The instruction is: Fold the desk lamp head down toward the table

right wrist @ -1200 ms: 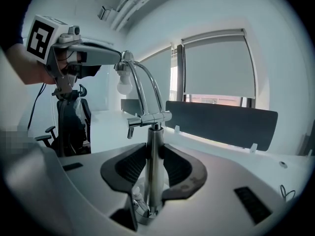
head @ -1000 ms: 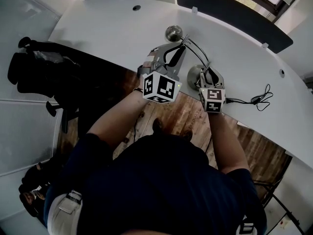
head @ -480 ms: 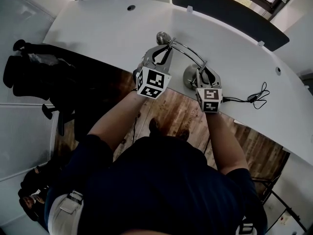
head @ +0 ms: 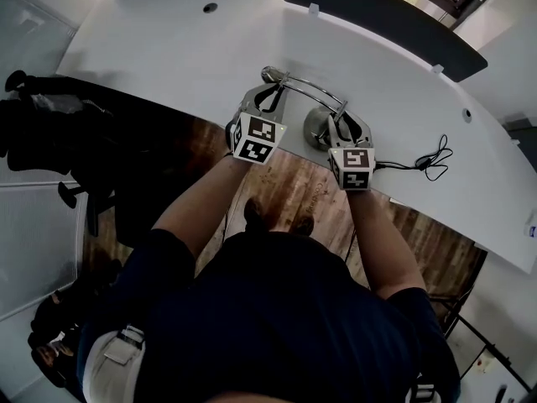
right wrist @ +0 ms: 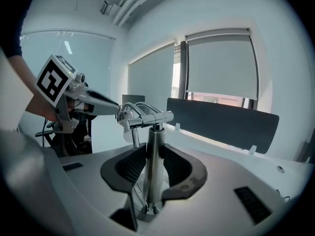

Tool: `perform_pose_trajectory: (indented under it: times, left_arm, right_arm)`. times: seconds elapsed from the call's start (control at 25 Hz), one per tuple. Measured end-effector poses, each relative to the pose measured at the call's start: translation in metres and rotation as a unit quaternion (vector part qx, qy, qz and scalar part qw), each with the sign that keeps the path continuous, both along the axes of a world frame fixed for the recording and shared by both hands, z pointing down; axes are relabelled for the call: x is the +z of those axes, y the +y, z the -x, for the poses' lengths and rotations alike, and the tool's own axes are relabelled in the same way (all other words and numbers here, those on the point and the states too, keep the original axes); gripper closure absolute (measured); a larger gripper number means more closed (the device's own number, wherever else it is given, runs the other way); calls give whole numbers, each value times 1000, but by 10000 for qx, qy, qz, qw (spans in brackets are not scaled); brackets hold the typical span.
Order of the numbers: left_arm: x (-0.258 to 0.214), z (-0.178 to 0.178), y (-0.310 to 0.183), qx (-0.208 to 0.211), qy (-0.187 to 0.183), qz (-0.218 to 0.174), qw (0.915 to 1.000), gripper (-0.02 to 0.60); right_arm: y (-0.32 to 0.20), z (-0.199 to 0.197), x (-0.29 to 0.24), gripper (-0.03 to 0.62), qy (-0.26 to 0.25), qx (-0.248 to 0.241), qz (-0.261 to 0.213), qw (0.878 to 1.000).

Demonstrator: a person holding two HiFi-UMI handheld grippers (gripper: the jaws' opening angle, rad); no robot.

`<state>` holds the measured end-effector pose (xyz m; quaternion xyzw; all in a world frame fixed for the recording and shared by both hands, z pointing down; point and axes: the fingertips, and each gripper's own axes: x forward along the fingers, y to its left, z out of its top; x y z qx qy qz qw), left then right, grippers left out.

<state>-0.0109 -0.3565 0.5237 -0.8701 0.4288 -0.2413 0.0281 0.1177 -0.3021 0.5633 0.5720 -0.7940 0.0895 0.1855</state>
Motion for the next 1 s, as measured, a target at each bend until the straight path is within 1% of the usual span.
perform_pose_trajectory:
  times: [0.16,0.6,0.8,1.0]
  left_arm:
    - [21,-3,1,33,-12,191,9998,537]
    - [63,-19,8,264,-304,562,9976,535]
    - [81,-28,14,308,-255,802,9960,535]
    - [93,-38,18,360,-210,914,9949,535]
  right_arm:
    - [1,2,0,476,25,-29,18,10000]
    - [0,2,-1,476,27,41,-7,10000]
    - [1,3,0,476,27,39,-12,10000]
    - [1,2,0,476,74,66,4,10000]
